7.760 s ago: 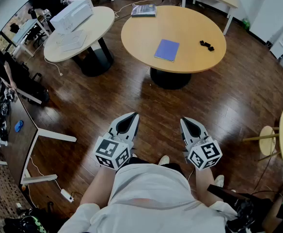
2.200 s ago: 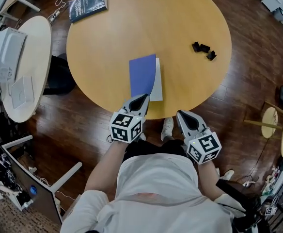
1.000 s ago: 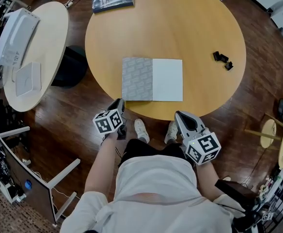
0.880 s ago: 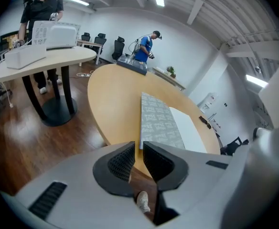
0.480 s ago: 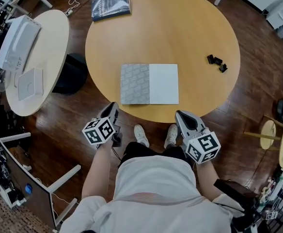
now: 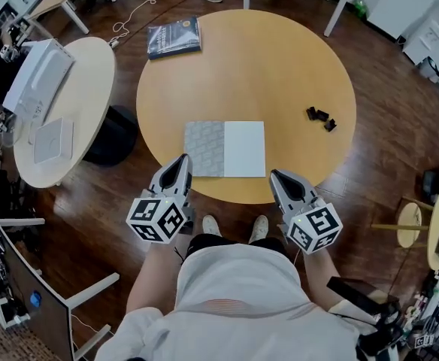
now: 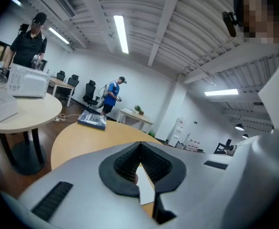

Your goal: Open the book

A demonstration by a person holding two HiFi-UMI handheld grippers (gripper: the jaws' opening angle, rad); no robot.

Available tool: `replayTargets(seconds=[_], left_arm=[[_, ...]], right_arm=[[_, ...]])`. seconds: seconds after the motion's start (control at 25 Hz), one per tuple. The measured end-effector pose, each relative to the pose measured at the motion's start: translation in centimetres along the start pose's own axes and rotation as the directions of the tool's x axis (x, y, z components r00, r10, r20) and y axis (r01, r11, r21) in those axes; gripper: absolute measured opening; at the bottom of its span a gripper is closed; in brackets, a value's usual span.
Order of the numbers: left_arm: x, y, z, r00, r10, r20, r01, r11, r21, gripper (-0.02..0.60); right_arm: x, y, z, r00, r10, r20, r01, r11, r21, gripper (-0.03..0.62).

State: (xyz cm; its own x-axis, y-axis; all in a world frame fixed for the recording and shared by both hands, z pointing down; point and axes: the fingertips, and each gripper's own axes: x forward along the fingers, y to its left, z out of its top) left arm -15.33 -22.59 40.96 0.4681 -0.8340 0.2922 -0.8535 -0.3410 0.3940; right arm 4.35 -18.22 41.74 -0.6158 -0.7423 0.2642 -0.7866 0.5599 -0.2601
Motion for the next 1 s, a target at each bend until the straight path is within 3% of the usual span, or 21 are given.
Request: replayTargets(seconds=[0.2,0.36,0.44,0.6,1.0], left_arm=[[-0.8,-4.5,2.6,0.995,-0.083,0.054,0.078,0.992,0.096,0.011],[-1.1,-7.4,3.7,0.990,-0.124,0.071,0.104,0.965,0.243,0.011],[-1.1,-8.3,3.8,0.988,-0.138,0.069,0.114,0.954,0.276,0.011],[-1.2,-8.8,3.5,0.987,-0.150,0.058,0.129,0.954,0.272,0.011],[-1.2,-8.4,2.9,0.988,-0.151,0.038,0.136,0.958,0.254,0.011]], right_arm=[[-1.1,-0.4,3.7,0.998,-0.001,0.064,0.003,1.000,-0.023,-0.003],[-1.6,-0.2,5.8,0.994,0.017,0.111,-0.015,1.000,-0.025,-0.003],[-1.7,0.0,6.6,0.992,0.024,0.124,-0.018,0.999,-0.044,-0.003],[-1.9,0.5,7.3,0.990,0.027,0.139,-0.014,0.996,-0.089,-0.003],[-1.6,0.3,7.8,0.985,0.020,0.171,-0.004,0.996,-0.094,-0.003]])
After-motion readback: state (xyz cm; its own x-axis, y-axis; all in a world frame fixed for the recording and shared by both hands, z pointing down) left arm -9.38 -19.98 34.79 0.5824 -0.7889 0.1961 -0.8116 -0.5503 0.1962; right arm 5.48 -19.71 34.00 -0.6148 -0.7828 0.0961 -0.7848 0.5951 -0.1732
